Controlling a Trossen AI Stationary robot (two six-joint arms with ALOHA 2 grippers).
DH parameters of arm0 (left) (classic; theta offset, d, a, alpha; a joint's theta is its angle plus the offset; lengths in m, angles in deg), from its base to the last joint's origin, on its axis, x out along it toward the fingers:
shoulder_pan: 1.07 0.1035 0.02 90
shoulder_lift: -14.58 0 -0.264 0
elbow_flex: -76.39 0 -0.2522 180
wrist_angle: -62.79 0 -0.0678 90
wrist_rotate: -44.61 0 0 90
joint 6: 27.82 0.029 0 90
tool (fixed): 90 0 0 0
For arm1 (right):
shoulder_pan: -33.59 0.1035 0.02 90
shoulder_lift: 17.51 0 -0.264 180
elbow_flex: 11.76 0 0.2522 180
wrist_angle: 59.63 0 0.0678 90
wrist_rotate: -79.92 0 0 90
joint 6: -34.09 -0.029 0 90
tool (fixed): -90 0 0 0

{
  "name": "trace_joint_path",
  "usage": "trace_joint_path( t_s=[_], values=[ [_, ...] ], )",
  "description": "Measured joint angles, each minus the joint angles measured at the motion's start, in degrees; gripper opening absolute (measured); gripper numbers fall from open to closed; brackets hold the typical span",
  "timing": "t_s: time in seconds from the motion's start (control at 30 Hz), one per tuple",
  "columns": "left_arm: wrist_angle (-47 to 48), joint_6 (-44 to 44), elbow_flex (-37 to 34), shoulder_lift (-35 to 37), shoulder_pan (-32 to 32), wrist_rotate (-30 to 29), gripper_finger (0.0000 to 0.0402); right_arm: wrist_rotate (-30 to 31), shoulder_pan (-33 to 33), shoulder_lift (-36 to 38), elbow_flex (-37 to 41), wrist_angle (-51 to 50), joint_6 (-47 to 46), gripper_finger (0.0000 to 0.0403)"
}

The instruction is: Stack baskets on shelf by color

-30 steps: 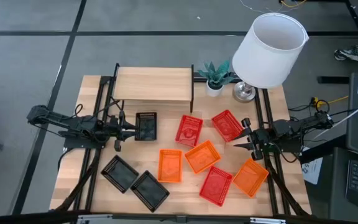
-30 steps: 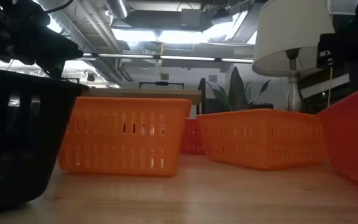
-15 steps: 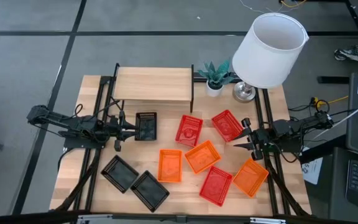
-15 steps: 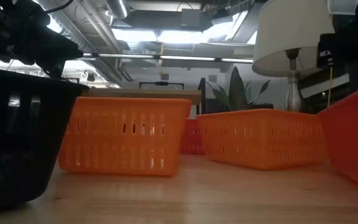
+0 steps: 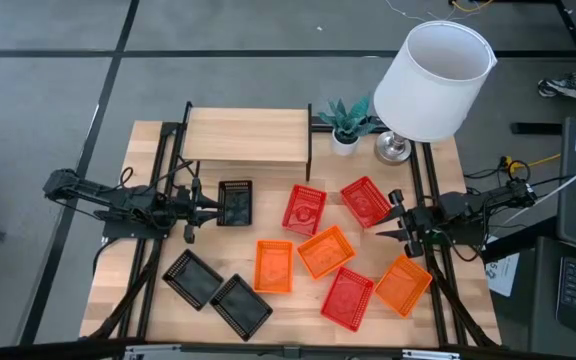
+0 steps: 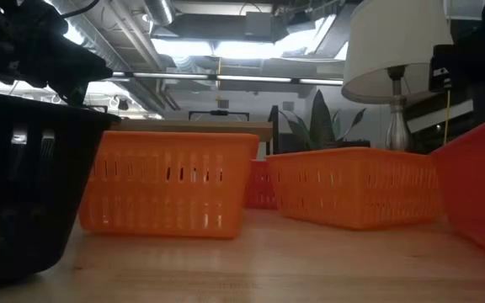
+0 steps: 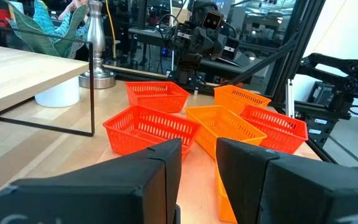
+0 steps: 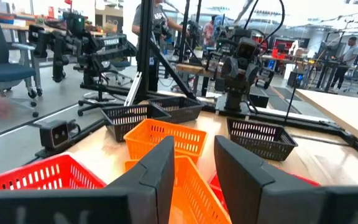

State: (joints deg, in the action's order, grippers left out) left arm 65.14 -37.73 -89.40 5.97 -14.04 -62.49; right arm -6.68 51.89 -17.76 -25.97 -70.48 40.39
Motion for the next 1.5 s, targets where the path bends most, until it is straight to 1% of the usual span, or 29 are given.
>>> trace_joint_path(
  t_s=[0.23, 0.47, 0.53, 0.73, 1.0, 1.03, 1.17, 1.37, 1.5],
  values=[
    [0.01, 0.00, 0.02, -0.01, -0.01, 0.00, 0.0094, -1.36, -0.01, 0.02, -0.01, 1.57, -0.24, 0.0114],
    [0.00, 0.00, 0.02, 0.00, 0.00, 0.00, 0.0094, -1.61, 0.01, 0.02, 0.00, 1.84, -10.04, 0.0114],
    [-0.01, 0.30, 0.00, 0.00, -0.01, -0.01, 0.0094, -1.59, -0.02, 0.02, -0.02, 2.26, -11.41, 0.0114],
    [-0.01, 5.54, 0.02, -0.01, 0.00, -0.01, 0.0094, -1.57, -0.01, 0.02, 0.00, 2.37, -16.60, 0.0114],
    [-0.01, 5.60, 0.02, 0.00, 0.00, -0.02, 0.0094, -1.57, 0.00, 0.00, 0.00, 3.71, -22.38, 0.0114],
    [-0.01, 5.96, 0.01, -0.01, 0.00, -0.03, 0.0094, -1.56, -0.01, 0.00, 0.00, 4.27, -22.65, 0.0114],
    [-0.03, 12.26, 0.02, -0.01, 0.00, -0.37, 0.0094, -1.55, -0.02, 0.00, 0.00, 7.81, -22.02, 0.0114],
    [-0.05, 20.23, 0.02, 0.01, 0.00, -0.37, 0.0094, -1.55, -0.01, 0.02, 0.00, 11.22, -17.56, 0.0114],
    [-2.17, 22.04, 0.02, -0.01, -0.01, -0.39, 0.0094, -1.53, 0.01, 0.02, 0.00, 11.18, -16.54, 0.0114]
  ],
)
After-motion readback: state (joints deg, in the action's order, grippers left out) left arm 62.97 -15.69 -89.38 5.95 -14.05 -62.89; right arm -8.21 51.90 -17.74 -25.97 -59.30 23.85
